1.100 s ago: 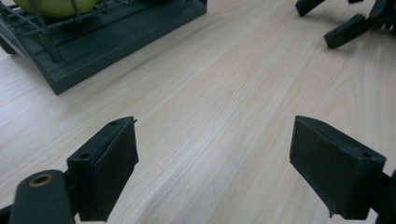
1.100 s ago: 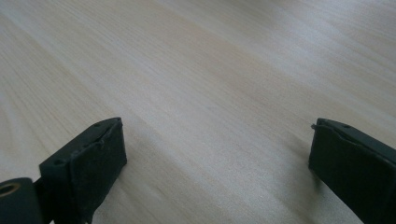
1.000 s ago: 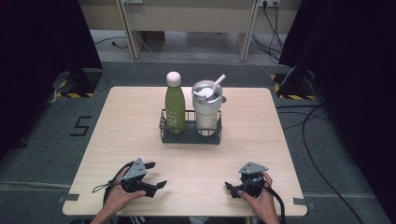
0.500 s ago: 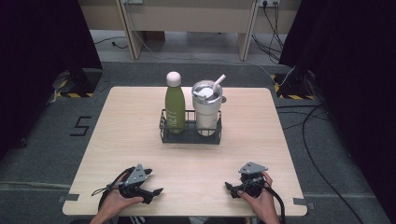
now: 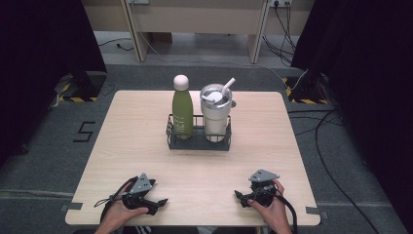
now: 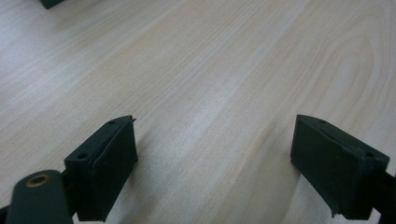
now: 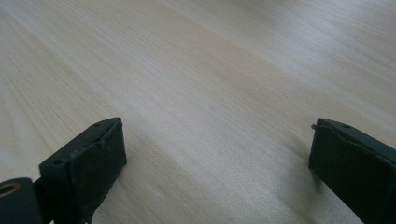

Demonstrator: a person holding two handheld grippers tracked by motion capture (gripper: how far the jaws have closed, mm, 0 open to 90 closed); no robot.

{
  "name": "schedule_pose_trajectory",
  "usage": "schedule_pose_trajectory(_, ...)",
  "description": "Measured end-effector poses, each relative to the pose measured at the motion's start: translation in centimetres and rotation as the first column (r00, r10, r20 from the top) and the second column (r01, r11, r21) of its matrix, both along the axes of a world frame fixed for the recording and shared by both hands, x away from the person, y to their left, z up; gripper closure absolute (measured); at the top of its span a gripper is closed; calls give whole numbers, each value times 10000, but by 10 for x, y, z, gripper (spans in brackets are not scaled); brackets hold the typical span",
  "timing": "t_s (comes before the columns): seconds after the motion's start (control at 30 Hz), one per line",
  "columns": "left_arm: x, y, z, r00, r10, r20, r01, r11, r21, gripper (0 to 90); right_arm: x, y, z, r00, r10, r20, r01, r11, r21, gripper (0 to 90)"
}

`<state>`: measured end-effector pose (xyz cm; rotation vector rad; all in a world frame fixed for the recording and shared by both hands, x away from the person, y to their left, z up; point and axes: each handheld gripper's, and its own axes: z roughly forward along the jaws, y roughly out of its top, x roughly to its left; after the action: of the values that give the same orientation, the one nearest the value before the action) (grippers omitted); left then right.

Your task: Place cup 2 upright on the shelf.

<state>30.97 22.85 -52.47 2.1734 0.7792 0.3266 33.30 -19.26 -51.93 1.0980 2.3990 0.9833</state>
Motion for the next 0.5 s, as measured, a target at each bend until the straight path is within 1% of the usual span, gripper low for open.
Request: schedule_pose_trajectory(0.5,1,0,0,10000,-31,5,31,10000,14,133,0,0,0,10000,2,-4,-2,10000,0,43)
